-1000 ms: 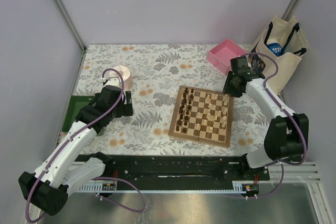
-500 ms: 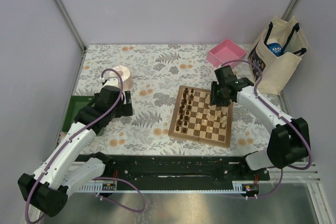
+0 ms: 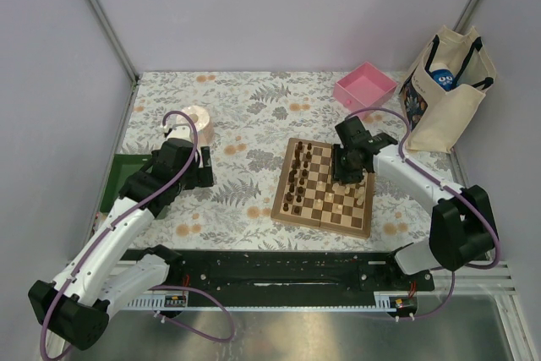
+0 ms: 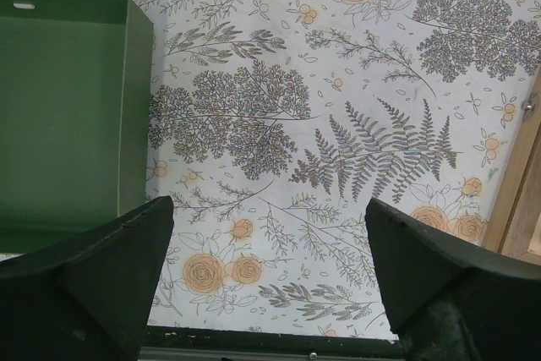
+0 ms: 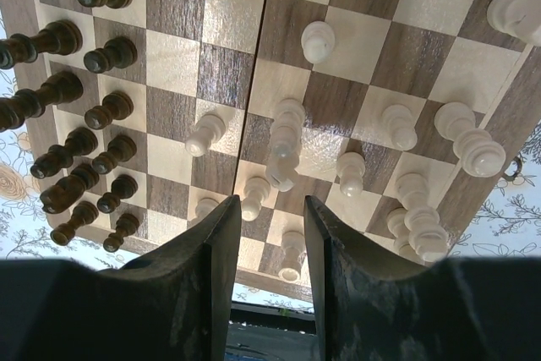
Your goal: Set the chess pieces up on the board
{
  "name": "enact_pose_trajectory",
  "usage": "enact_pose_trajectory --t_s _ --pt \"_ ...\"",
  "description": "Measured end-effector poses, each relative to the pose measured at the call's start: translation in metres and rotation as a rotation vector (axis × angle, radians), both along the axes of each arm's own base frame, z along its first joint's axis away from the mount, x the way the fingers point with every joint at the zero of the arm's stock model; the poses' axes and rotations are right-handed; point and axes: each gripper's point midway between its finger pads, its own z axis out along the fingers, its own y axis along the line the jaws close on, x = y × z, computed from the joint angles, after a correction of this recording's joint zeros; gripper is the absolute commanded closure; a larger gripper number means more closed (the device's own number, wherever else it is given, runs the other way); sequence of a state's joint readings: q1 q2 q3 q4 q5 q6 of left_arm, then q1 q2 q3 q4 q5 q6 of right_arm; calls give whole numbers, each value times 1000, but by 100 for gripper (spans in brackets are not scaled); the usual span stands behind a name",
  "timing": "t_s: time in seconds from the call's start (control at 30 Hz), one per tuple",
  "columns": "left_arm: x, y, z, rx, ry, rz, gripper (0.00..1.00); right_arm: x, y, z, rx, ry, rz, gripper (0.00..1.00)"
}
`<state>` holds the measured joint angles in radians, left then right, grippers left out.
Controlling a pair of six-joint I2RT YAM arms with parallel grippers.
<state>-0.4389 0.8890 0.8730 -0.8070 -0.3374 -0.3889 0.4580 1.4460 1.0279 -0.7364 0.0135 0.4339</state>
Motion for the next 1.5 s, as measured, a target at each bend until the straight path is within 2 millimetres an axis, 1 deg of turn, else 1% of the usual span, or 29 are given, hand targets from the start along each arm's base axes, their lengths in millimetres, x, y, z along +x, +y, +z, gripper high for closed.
enact_pose_trajectory --t_s 0.13,0.37,0.67,0.87,0.97,1.1,1.13,1.2,1.33,1.43,1.5 --pt "0 0 0 0 0 0 1 3 0 -3 -5 0 -3 56" --pt "0 0 0 0 0 0 1 8 -2 -18 -50 33 -13 59" --pt "0 0 0 0 0 0 1 20 0 -11 -50 -2 -20 59" --pt "0 0 0 0 0 0 1 24 1 -15 -57 4 -22 64" --pt "0 0 0 0 0 0 1 23 1 -18 -61 12 -22 65" --pt "0 0 0 0 0 0 1 23 1 -19 -63 12 -22 76" --pt "0 0 0 0 0 0 1 23 1 -19 -63 12 -22 80" --pt "0 0 0 0 0 0 1 24 1 -18 -64 11 -22 83" --pt "0 0 0 0 0 0 1 27 2 -15 -61 0 -22 83" --pt "0 0 0 0 0 0 1 31 1 -6 -64 -28 -27 83" --pt "0 0 0 0 0 0 1 33 0 4 -61 -52 -30 83"
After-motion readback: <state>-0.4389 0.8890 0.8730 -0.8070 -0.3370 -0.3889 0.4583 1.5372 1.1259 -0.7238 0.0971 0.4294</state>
